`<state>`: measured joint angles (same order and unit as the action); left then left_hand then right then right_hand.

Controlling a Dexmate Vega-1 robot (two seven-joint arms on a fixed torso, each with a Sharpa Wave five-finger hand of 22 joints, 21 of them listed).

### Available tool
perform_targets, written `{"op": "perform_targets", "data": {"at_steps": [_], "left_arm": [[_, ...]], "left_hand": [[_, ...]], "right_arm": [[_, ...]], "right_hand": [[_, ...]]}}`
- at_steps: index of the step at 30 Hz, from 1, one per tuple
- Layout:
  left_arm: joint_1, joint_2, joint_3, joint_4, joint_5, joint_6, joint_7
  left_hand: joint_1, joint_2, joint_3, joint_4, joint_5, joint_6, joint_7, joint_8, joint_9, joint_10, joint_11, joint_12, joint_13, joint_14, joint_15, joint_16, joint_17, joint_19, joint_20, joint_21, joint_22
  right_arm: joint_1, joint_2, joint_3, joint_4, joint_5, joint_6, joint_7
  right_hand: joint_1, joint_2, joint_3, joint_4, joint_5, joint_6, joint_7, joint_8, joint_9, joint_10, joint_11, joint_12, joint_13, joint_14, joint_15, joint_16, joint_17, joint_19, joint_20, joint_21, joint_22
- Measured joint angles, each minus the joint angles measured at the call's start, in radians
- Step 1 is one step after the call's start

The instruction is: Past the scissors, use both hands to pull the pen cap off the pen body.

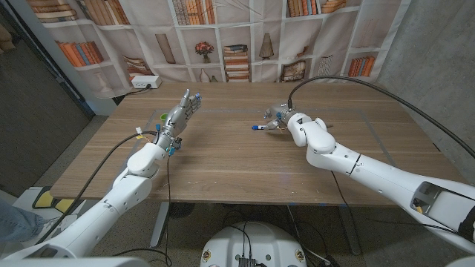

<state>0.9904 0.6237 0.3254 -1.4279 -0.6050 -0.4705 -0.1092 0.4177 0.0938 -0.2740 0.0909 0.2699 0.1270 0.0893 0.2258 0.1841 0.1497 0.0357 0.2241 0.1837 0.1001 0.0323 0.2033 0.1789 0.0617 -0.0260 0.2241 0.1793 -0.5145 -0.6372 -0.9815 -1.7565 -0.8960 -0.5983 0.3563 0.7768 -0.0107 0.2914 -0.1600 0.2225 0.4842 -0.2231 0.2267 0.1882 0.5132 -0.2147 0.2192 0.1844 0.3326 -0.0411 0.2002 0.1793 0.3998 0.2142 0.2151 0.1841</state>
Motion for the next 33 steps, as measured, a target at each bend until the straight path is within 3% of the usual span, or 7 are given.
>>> {"op": "perform_targets", "data": {"at_steps": [15,19,33], "left_arm": [[0.005,0.003,0.000,-0.007,-0.005,0.011,-0.003],[0.005,0.004,0.002,-0.007,-0.006,0.013,-0.006],[0.001,0.001,0.006,-0.002,-0.011,0.015,-0.016]], "left_hand": [[0.001,-0.001,0.000,0.000,-0.004,0.000,0.000,-0.004,0.000,0.000,0.000,0.000,0.000,0.000,0.000,-0.004,0.000,-0.001,0.001,-0.008,0.000],[0.001,-0.001,0.000,0.000,-0.004,0.005,-0.005,-0.004,0.000,0.000,0.000,0.000,0.000,0.000,0.000,-0.004,0.000,-0.001,0.001,-0.008,0.000],[0.003,0.002,0.000,0.000,-0.008,0.005,-0.005,-0.008,0.000,0.000,0.000,-0.008,0.000,0.004,-0.004,-0.004,0.000,-0.006,0.006,-0.008,0.000]], "right_arm": [[0.026,0.025,-0.010,0.033,0.003,0.007,0.058],[0.028,0.030,-0.014,0.041,0.000,0.007,0.061],[0.030,0.052,-0.042,0.111,-0.033,0.008,0.001]], "right_hand": [[0.012,-0.004,0.004,0.004,0.014,0.038,0.001,0.000,0.005,0.040,0.000,0.000,0.000,0.050,-0.001,0.000,0.000,0.022,0.000,0.000,0.000],[0.041,-0.006,0.007,0.007,0.026,0.063,0.002,0.007,0.005,0.067,-0.002,0.000,0.000,0.076,-0.002,0.000,0.000,0.049,-0.002,0.000,0.000],[0.099,-0.010,0.008,0.005,0.056,0.165,0.001,0.033,0.010,0.175,-0.005,0.008,0.000,0.200,-0.008,0.008,0.000,0.145,-0.066,0.023,0.000]]}}
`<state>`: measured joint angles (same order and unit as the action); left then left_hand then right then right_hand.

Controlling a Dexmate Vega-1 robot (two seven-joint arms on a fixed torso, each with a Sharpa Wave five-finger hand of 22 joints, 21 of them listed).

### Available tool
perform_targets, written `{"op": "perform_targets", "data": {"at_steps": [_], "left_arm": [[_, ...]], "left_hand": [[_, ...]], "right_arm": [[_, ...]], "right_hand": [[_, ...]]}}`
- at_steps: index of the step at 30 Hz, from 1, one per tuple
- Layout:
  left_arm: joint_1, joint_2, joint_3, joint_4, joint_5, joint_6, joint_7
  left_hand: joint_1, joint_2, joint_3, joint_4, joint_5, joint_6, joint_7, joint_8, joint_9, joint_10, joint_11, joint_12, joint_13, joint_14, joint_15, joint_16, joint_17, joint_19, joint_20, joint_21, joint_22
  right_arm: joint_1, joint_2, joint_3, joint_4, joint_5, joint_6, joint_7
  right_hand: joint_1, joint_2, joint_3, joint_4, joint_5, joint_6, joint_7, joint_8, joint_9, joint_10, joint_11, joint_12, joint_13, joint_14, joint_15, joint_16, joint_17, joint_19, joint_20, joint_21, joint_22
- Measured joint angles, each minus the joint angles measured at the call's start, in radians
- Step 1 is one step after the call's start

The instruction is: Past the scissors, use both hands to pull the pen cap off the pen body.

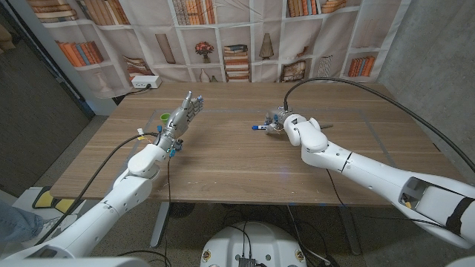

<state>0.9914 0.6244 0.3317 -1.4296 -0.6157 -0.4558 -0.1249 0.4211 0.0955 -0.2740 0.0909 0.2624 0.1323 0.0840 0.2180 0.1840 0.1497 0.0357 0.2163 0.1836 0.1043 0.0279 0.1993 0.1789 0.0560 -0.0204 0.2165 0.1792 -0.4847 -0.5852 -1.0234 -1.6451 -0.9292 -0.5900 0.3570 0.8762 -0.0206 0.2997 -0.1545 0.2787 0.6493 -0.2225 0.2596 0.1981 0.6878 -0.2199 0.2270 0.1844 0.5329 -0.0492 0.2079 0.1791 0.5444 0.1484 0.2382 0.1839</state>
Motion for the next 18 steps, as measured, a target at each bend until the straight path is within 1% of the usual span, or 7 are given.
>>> {"op": "perform_targets", "data": {"at_steps": [2,5,10,11,13,15,18], "left_arm": [[0.000,-0.001,0.000,0.001,0.000,0.000,0.000],[0.000,-0.004,0.000,0.002,-0.001,0.000,0.000],[0.001,-0.008,0.001,0.001,-0.004,0.000,0.002],[0.001,-0.009,0.001,0.000,-0.004,0.000,0.003],[0.003,-0.012,0.001,-0.002,-0.006,0.000,0.005],[0.004,-0.014,0.001,-0.004,-0.007,0.000,0.007],[0.006,-0.017,0.001,-0.008,-0.009,0.000,0.012]], "left_hand": [[0.000,0.000,0.000,0.000,0.000,0.000,0.000,0.000,0.000,0.000,0.000,0.000,0.000,0.001,-0.001,0.000,0.000,-0.003,0.003,0.000,0.000],[0.000,0.000,-0.003,0.003,0.000,0.000,0.000,0.000,0.000,0.000,0.000,0.000,0.000,0.001,-0.001,0.000,0.000,-0.003,0.003,0.000,0.000],[0.000,0.000,-0.003,0.003,0.000,0.000,0.000,0.000,0.000,0.002,-0.002,0.000,0.000,0.001,-0.001,-0.004,0.000,-0.005,0.005,-0.006,0.000],[0.000,0.000,-0.003,0.003,0.000,0.000,0.000,0.000,0.000,0.004,-0.004,0.000,0.000,0.001,-0.001,-0.004,0.000,-0.007,0.007,-0.006,0.000],[0.000,0.000,-0.003,0.003,0.000,0.000,0.000,0.000,0.000,0.005,-0.005,0.000,0.000,0.001,-0.001,-0.004,0.000,-0.008,0.008,-0.006,0.000],[0.000,0.000,-0.003,0.003,0.000,0.000,0.000,0.000,0.000,0.005,-0.005,0.000,0.000,0.001,-0.001,-0.004,0.000,-0.008,0.008,-0.006,0.000],[0.000,0.000,-0.003,0.003,0.000,0.000,0.000,0.000,0.000,0.011,0.000,0.000,0.000,0.001,-0.001,-0.004,0.000,-0.008,0.008,-0.006,0.000]], "right_arm": [[0.000,0.000,-0.004,0.009,-0.006,0.004,-0.011],[0.002,0.000,-0.016,0.028,-0.022,0.019,-0.025],[0.009,-0.003,-0.035,0.065,-0.035,0.056,-0.030],[0.009,-0.003,-0.036,0.067,-0.037,0.060,-0.031],[0.017,-0.004,-0.042,0.085,-0.042,0.082,-0.037],[0.022,-0.005,-0.045,0.099,-0.044,0.100,-0.043],[0.033,-0.003,-0.052,0.137,-0.046,0.129,-0.053]], "right_hand": [[0.007,0.000,0.000,0.000,0.007,0.018,0.000,0.007,0.000,0.021,0.000,0.000,0.000,0.014,-0.002,0.000,0.000,0.015,-0.004,0.000,0.000],[0.021,0.005,-0.006,0.006,0.012,0.059,0.001,0.017,-0.001,0.062,0.000,0.000,0.004,0.050,-0.004,0.000,0.000,0.031,-0.020,0.000,0.000],[0.054,0.020,-0.010,0.010,0.017,0.166,-0.005,0.042,-0.003,0.175,-0.001,0.008,0.005,0.130,-0.011,0.000,0.000,0.072,-0.047,0.000,0.000],[0.061,0.018,-0.010,0.010,0.020,0.179,-0.005,0.043,-0.003,0.194,0.000,0.008,0.005,0.143,-0.013,0.000,0.000,0.077,-0.053,0.000,0.000],[0.068,0.023,-0.010,0.010,0.021,0.206,-0.003,0.054,-0.003,0.229,0.000,0.014,0.005,0.168,-0.016,0.000,0.000,0.087,-0.061,0.000,0.000],[0.079,0.024,-0.010,0.010,0.021,0.223,-0.006,0.064,-0.002,0.253,0.000,0.014,0.005,0.192,-0.020,0.000,0.000,0.102,-0.066,0.000,0.000],[0.095,0.026,-0.010,0.010,0.021,0.225,-0.008,0.069,0.000,0.286,0.000,0.013,0.004,0.226,-0.028,0.000,0.000,0.125,-0.076,0.000,0.000]]}}
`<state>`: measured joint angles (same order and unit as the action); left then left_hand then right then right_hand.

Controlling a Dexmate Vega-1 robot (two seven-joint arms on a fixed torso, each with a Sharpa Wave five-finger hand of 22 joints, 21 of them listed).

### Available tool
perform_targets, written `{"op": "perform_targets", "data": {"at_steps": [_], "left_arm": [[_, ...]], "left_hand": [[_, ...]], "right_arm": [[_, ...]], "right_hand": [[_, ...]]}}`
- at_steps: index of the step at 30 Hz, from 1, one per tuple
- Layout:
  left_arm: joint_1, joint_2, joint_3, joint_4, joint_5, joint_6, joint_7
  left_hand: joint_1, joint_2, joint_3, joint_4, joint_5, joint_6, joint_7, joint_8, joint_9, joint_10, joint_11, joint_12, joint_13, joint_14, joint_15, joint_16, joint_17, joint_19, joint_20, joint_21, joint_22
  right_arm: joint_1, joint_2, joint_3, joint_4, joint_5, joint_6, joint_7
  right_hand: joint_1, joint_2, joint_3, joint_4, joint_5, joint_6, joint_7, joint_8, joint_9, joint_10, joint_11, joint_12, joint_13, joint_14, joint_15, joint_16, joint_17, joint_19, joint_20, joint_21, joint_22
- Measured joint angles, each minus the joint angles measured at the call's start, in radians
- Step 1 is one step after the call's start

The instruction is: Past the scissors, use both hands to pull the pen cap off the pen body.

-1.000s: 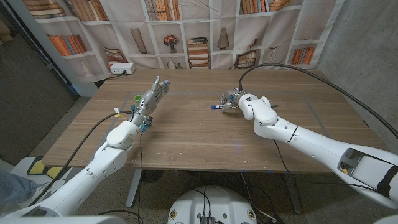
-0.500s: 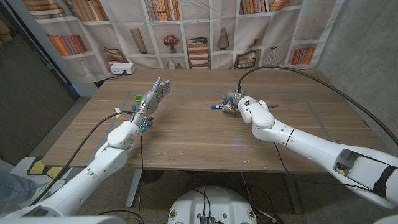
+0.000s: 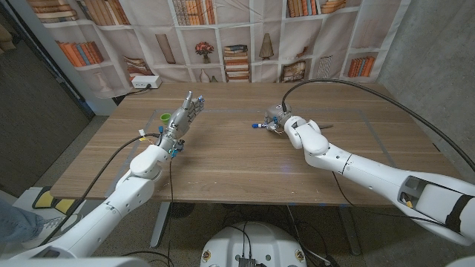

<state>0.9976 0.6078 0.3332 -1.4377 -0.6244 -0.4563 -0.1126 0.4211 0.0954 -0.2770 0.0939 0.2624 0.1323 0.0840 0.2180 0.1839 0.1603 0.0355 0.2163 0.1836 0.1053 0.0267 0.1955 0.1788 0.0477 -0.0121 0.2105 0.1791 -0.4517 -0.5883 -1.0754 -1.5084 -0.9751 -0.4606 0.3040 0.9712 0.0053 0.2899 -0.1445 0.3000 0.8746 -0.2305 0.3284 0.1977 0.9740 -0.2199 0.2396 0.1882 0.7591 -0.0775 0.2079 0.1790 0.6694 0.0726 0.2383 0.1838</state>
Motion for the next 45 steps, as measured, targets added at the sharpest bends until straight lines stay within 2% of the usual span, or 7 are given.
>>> {"op": "perform_targets", "data": {"at_steps": [5,9,12,26,31,37,45], "left_arm": [[0.003,-0.005,0.001,-0.009,-0.001,0.000,0.008],[0.004,-0.012,0.005,-0.017,-0.002,0.002,0.013],[0.004,-0.016,0.008,-0.021,-0.003,0.009,0.017],[0.000,-0.026,0.016,-0.031,-0.003,0.023,0.024],[-0.003,-0.028,0.018,-0.031,-0.003,0.024,0.023],[-0.018,-0.031,0.018,-0.020,-0.005,0.023,0.013],[-0.026,-0.030,0.016,-0.013,-0.008,0.018,0.006]], "left_hand": [[0.000,0.000,0.000,0.000,-0.001,0.000,0.000,-0.004,0.000,0.000,0.000,0.000,0.000,0.000,0.000,0.000,0.000,0.000,0.000,-0.004,0.000],[0.000,0.000,0.000,0.000,-0.004,0.005,0.005,-0.004,0.000,0.000,0.000,0.000,0.000,0.000,0.000,0.000,0.000,-0.005,0.005,-0.004,0.000],[0.000,0.000,0.000,0.000,-0.004,0.005,0.005,-0.004,0.000,0.000,0.000,0.000,0.000,0.000,0.000,0.000,0.000,-0.005,0.005,-0.004,0.000],[0.000,0.000,0.000,0.000,-0.004,0.005,0.005,-0.004,0.000,0.000,0.000,0.000,0.000,0.000,0.000,0.000,0.000,-0.005,0.005,-0.004,0.000],[0.000,0.000,-0.004,0.004,-0.004,0.009,0.002,-0.004,0.000,0.000,0.000,0.000,0.000,0.000,0.000,0.000,0.000,-0.011,0.011,-0.004,0.000],[0.000,0.000,-0.004,0.004,-0.004,0.009,0.002,-0.008,0.000,0.000,0.000,-0.001,0.000,0.000,0.000,-0.003,0.000,-0.011,0.011,-0.004,0.000],[0.000,0.000,-0.004,0.004,-0.005,0.009,0.002,-0.008,0.000,0.000,0.000,-0.007,0.000,0.000,0.000,-0.003,0.000,-0.011,0.011,-0.004,0.000]], "right_arm": [[0.015,0.014,-0.009,0.057,0.000,0.046,-0.022],[0.022,0.027,-0.009,0.078,0.025,0.092,-0.049],[0.028,0.038,-0.009,0.102,0.043,0.121,-0.069],[0.041,0.053,-0.008,0.148,0.089,0.180,-0.111],[0.041,0.051,-0.009,0.148,0.094,0.189,-0.119],[0.022,-0.001,-0.008,0.147,0.097,0.214,-0.203],[-0.002,-0.042,0.011,0.122,0.079,0.208,-0.294]], "right_hand": [[0.056,0.011,0.005,-0.004,-0.001,-0.007,0.014,0.035,0.002,0.098,0.026,0.008,-0.001,0.085,-0.021,-0.004,0.000,0.031,-0.030,0.000,0.000],[0.101,0.034,0.016,-0.010,0.003,0.004,0.192,0.057,0.017,0.138,0.069,0.027,0.005,0.146,-0.042,-0.004,0.000,0.045,-0.044,0.000,0.000],[0.109,0.026,0.011,-0.005,-0.004,0.020,0.208,0.065,0.017,0.149,0.080,0.041,0.014,0.173,-0.052,0.000,0.005,0.047,-0.051,-0.007,0.000],[0.109,0.026,0.011,-0.005,-0.006,0.026,0.215,0.059,0.096,0.165,0.096,0.044,0.014,0.177,-0.053,0.000,0.005,0.044,-0.055,-0.007,0.000],[0.149,0.036,-0.025,0.019,-0.006,0.032,0.220,0.040,0.098,0.164,0.099,0.063,0.061,0.250,-0.062,-0.013,-0.002,-0.012,-0.136,-0.028,0.004],[0.160,0.040,-0.037,0.025,-0.013,0.043,0.198,0.022,0.015,0.146,0.081,0.073,0.080,0.299,-0.103,-0.016,-0.002,-0.021,-0.134,-0.027,0.005],[0.193,0.047,-0.049,0.023,-0.005,0.047,0.199,0.022,0.014,0.118,0.124,0.078,0.092,0.310,-0.103,-0.017,0.001,-0.020,-0.134,-0.027,0.005]]}}
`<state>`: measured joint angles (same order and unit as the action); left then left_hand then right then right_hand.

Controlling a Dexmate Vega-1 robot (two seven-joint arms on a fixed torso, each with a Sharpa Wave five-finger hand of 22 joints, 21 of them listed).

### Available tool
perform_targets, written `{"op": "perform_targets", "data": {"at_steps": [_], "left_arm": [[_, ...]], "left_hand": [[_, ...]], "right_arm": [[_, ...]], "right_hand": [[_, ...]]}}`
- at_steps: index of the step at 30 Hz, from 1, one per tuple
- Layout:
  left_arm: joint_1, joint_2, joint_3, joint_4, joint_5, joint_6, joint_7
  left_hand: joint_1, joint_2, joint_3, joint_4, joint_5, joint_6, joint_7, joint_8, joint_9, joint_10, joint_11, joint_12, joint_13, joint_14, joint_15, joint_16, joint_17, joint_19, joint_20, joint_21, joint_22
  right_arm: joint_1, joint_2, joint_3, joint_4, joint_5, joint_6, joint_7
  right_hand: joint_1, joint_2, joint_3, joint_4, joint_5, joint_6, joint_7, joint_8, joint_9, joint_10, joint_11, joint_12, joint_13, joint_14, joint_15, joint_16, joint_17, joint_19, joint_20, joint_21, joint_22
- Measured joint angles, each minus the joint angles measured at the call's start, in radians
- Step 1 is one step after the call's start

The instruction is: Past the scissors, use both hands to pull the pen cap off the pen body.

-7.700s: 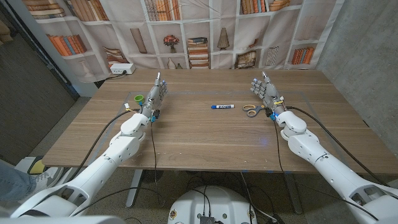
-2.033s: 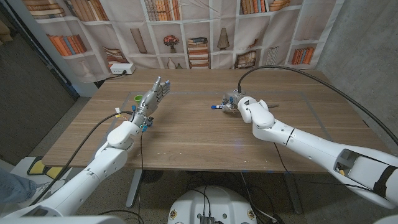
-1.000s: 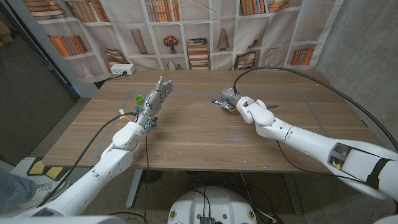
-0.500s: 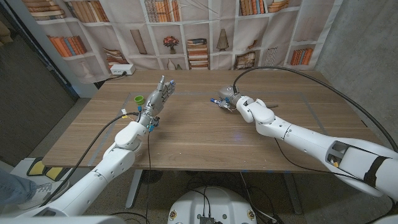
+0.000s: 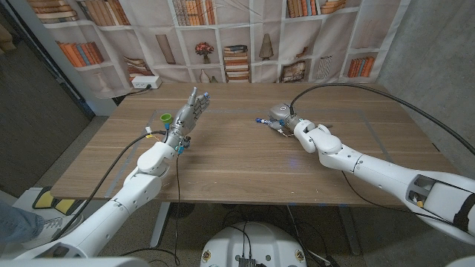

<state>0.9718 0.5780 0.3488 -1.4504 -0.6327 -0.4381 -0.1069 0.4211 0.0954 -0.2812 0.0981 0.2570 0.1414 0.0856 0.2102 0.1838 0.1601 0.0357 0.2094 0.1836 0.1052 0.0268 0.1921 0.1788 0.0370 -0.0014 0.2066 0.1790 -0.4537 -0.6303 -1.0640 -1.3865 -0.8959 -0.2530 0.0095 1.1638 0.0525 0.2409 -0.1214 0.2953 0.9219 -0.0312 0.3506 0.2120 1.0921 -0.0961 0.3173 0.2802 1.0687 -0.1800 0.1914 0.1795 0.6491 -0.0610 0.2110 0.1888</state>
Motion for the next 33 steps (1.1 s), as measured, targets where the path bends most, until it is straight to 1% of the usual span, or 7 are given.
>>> {"op": "perform_targets", "data": {"at_steps": [1,7,9,16,21,29,33], "left_arm": [[0.000,0.000,0.000,0.000,0.000,0.000,0.000],[0.000,0.000,-0.002,0.002,-0.002,-0.006,-0.005],[0.000,0.000,-0.003,0.003,-0.003,-0.007,-0.007],[0.001,0.001,-0.005,0.006,-0.008,-0.013,-0.012],[0.004,0.003,-0.006,0.006,-0.008,-0.015,-0.014],[0.013,0.017,-0.009,-0.011,0.003,-0.014,-0.004],[0.019,0.037,-0.012,-0.032,0.029,0.004,0.017]], "left_hand": [[0.000,0.000,0.000,0.000,-0.002,0.000,0.000,0.000,0.000,0.000,0.000,0.000,0.000,0.000,0.000,0.000,0.000,0.000,0.000,0.000,0.000],[0.000,0.000,0.000,0.000,-0.002,0.000,0.000,0.000,0.000,0.000,0.000,0.000,0.000,0.000,0.000,0.000,0.000,0.000,0.000,0.000,0.000],[0.000,0.000,-0.003,0.003,-0.002,0.000,0.000,0.000,0.000,0.000,0.000,0.000,0.000,0.000,0.000,0.000,0.000,0.000,0.000,0.000,0.000],[0.000,0.000,-0.004,0.004,-0.002,0.000,0.000,0.000,0.000,0.000,0.000,0.000,0.000,0.000,0.000,0.000,0.000,-0.007,0.000,0.000,0.000],[-0.010,0.010,-0.004,0.004,-0.002,0.000,0.000,0.000,0.000,0.000,0.000,0.000,0.000,0.000,0.000,0.000,0.000,-0.007,0.000,0.000,0.000],[0.006,0.014,-0.003,0.004,-0.002,0.009,0.002,0.000,0.000,0.007,-0.007,0.000,0.000,0.004,-0.004,0.000,0.000,-0.007,0.000,0.000,0.000],[0.083,0.042,0.034,-0.034,-0.010,0.024,0.002,0.000,0.000,0.028,-0.005,0.000,0.000,0.037,-0.006,0.001,0.000,0.034,0.004,0.006,0.000]], "right_arm": [[-0.023,-0.028,0.024,-0.041,-0.001,0.000,-0.003],[-0.044,-0.049,0.064,-0.094,-0.020,-0.004,-0.051],[-0.054,-0.056,0.079,-0.113,-0.024,-0.004,-0.064],[-0.081,-0.068,0.125,-0.165,-0.030,-0.006,-0.110],[-0.100,-0.073,0.155,-0.200,-0.030,-0.014,-0.125],[-0.142,-0.077,0.201,-0.261,-0.019,-0.047,-0.146],[-0.184,-0.082,0.237,-0.314,-0.006,-0.075,-0.168]], "right_hand": [[0.001,-0.001,-0.004,0.001,0.000,0.003,0.003,0.000,0.000,0.002,0.001,0.004,0.002,0.001,0.001,0.000,0.000,0.000,0.000,0.000,0.000],[0.017,-0.003,-0.016,0.007,0.000,0.008,0.007,0.002,0.002,0.007,-0.001,0.007,0.006,-0.003,-0.004,-0.007,0.001,0.000,0.000,0.000,0.000],[0.027,-0.009,-0.022,0.005,-0.001,0.051,-0.024,0.000,0.004,0.039,-0.031,0.007,0.008,-0.007,-0.006,-0.007,0.002,0.000,0.000,0.000,0.000],[0.024,-0.006,-0.030,0.006,-0.002,0.052,-0.033,-0.004,0.005,0.039,-0.037,0.007,0.013,0.008,-0.004,-0.002,0.006,0.008,0.000,0.000,0.000],[0.048,-0.029,-0.071,-0.003,-0.005,0.090,-0.059,-0.017,0.001,0.059,-0.057,0.007,0.033,0.074,-0.038,0.021,0.019,0.008,0.000,0.000,0.000],[0.053,-0.035,-0.121,0.014,-0.006,0.125,-0.094,-0.026,0.010,0.079,-0.066,-0.001,0.057,0.091,-0.048,0.016,0.017,0.000,0.000,0.000,0.000],[0.053,-0.035,-0.138,0.020,-0.006,0.126,-0.094,-0.026,0.014,0.082,-0.069,-0.001,0.063,0.091,-0.049,0.015,0.018,-0.010,0.000,0.000,0.000]]}}
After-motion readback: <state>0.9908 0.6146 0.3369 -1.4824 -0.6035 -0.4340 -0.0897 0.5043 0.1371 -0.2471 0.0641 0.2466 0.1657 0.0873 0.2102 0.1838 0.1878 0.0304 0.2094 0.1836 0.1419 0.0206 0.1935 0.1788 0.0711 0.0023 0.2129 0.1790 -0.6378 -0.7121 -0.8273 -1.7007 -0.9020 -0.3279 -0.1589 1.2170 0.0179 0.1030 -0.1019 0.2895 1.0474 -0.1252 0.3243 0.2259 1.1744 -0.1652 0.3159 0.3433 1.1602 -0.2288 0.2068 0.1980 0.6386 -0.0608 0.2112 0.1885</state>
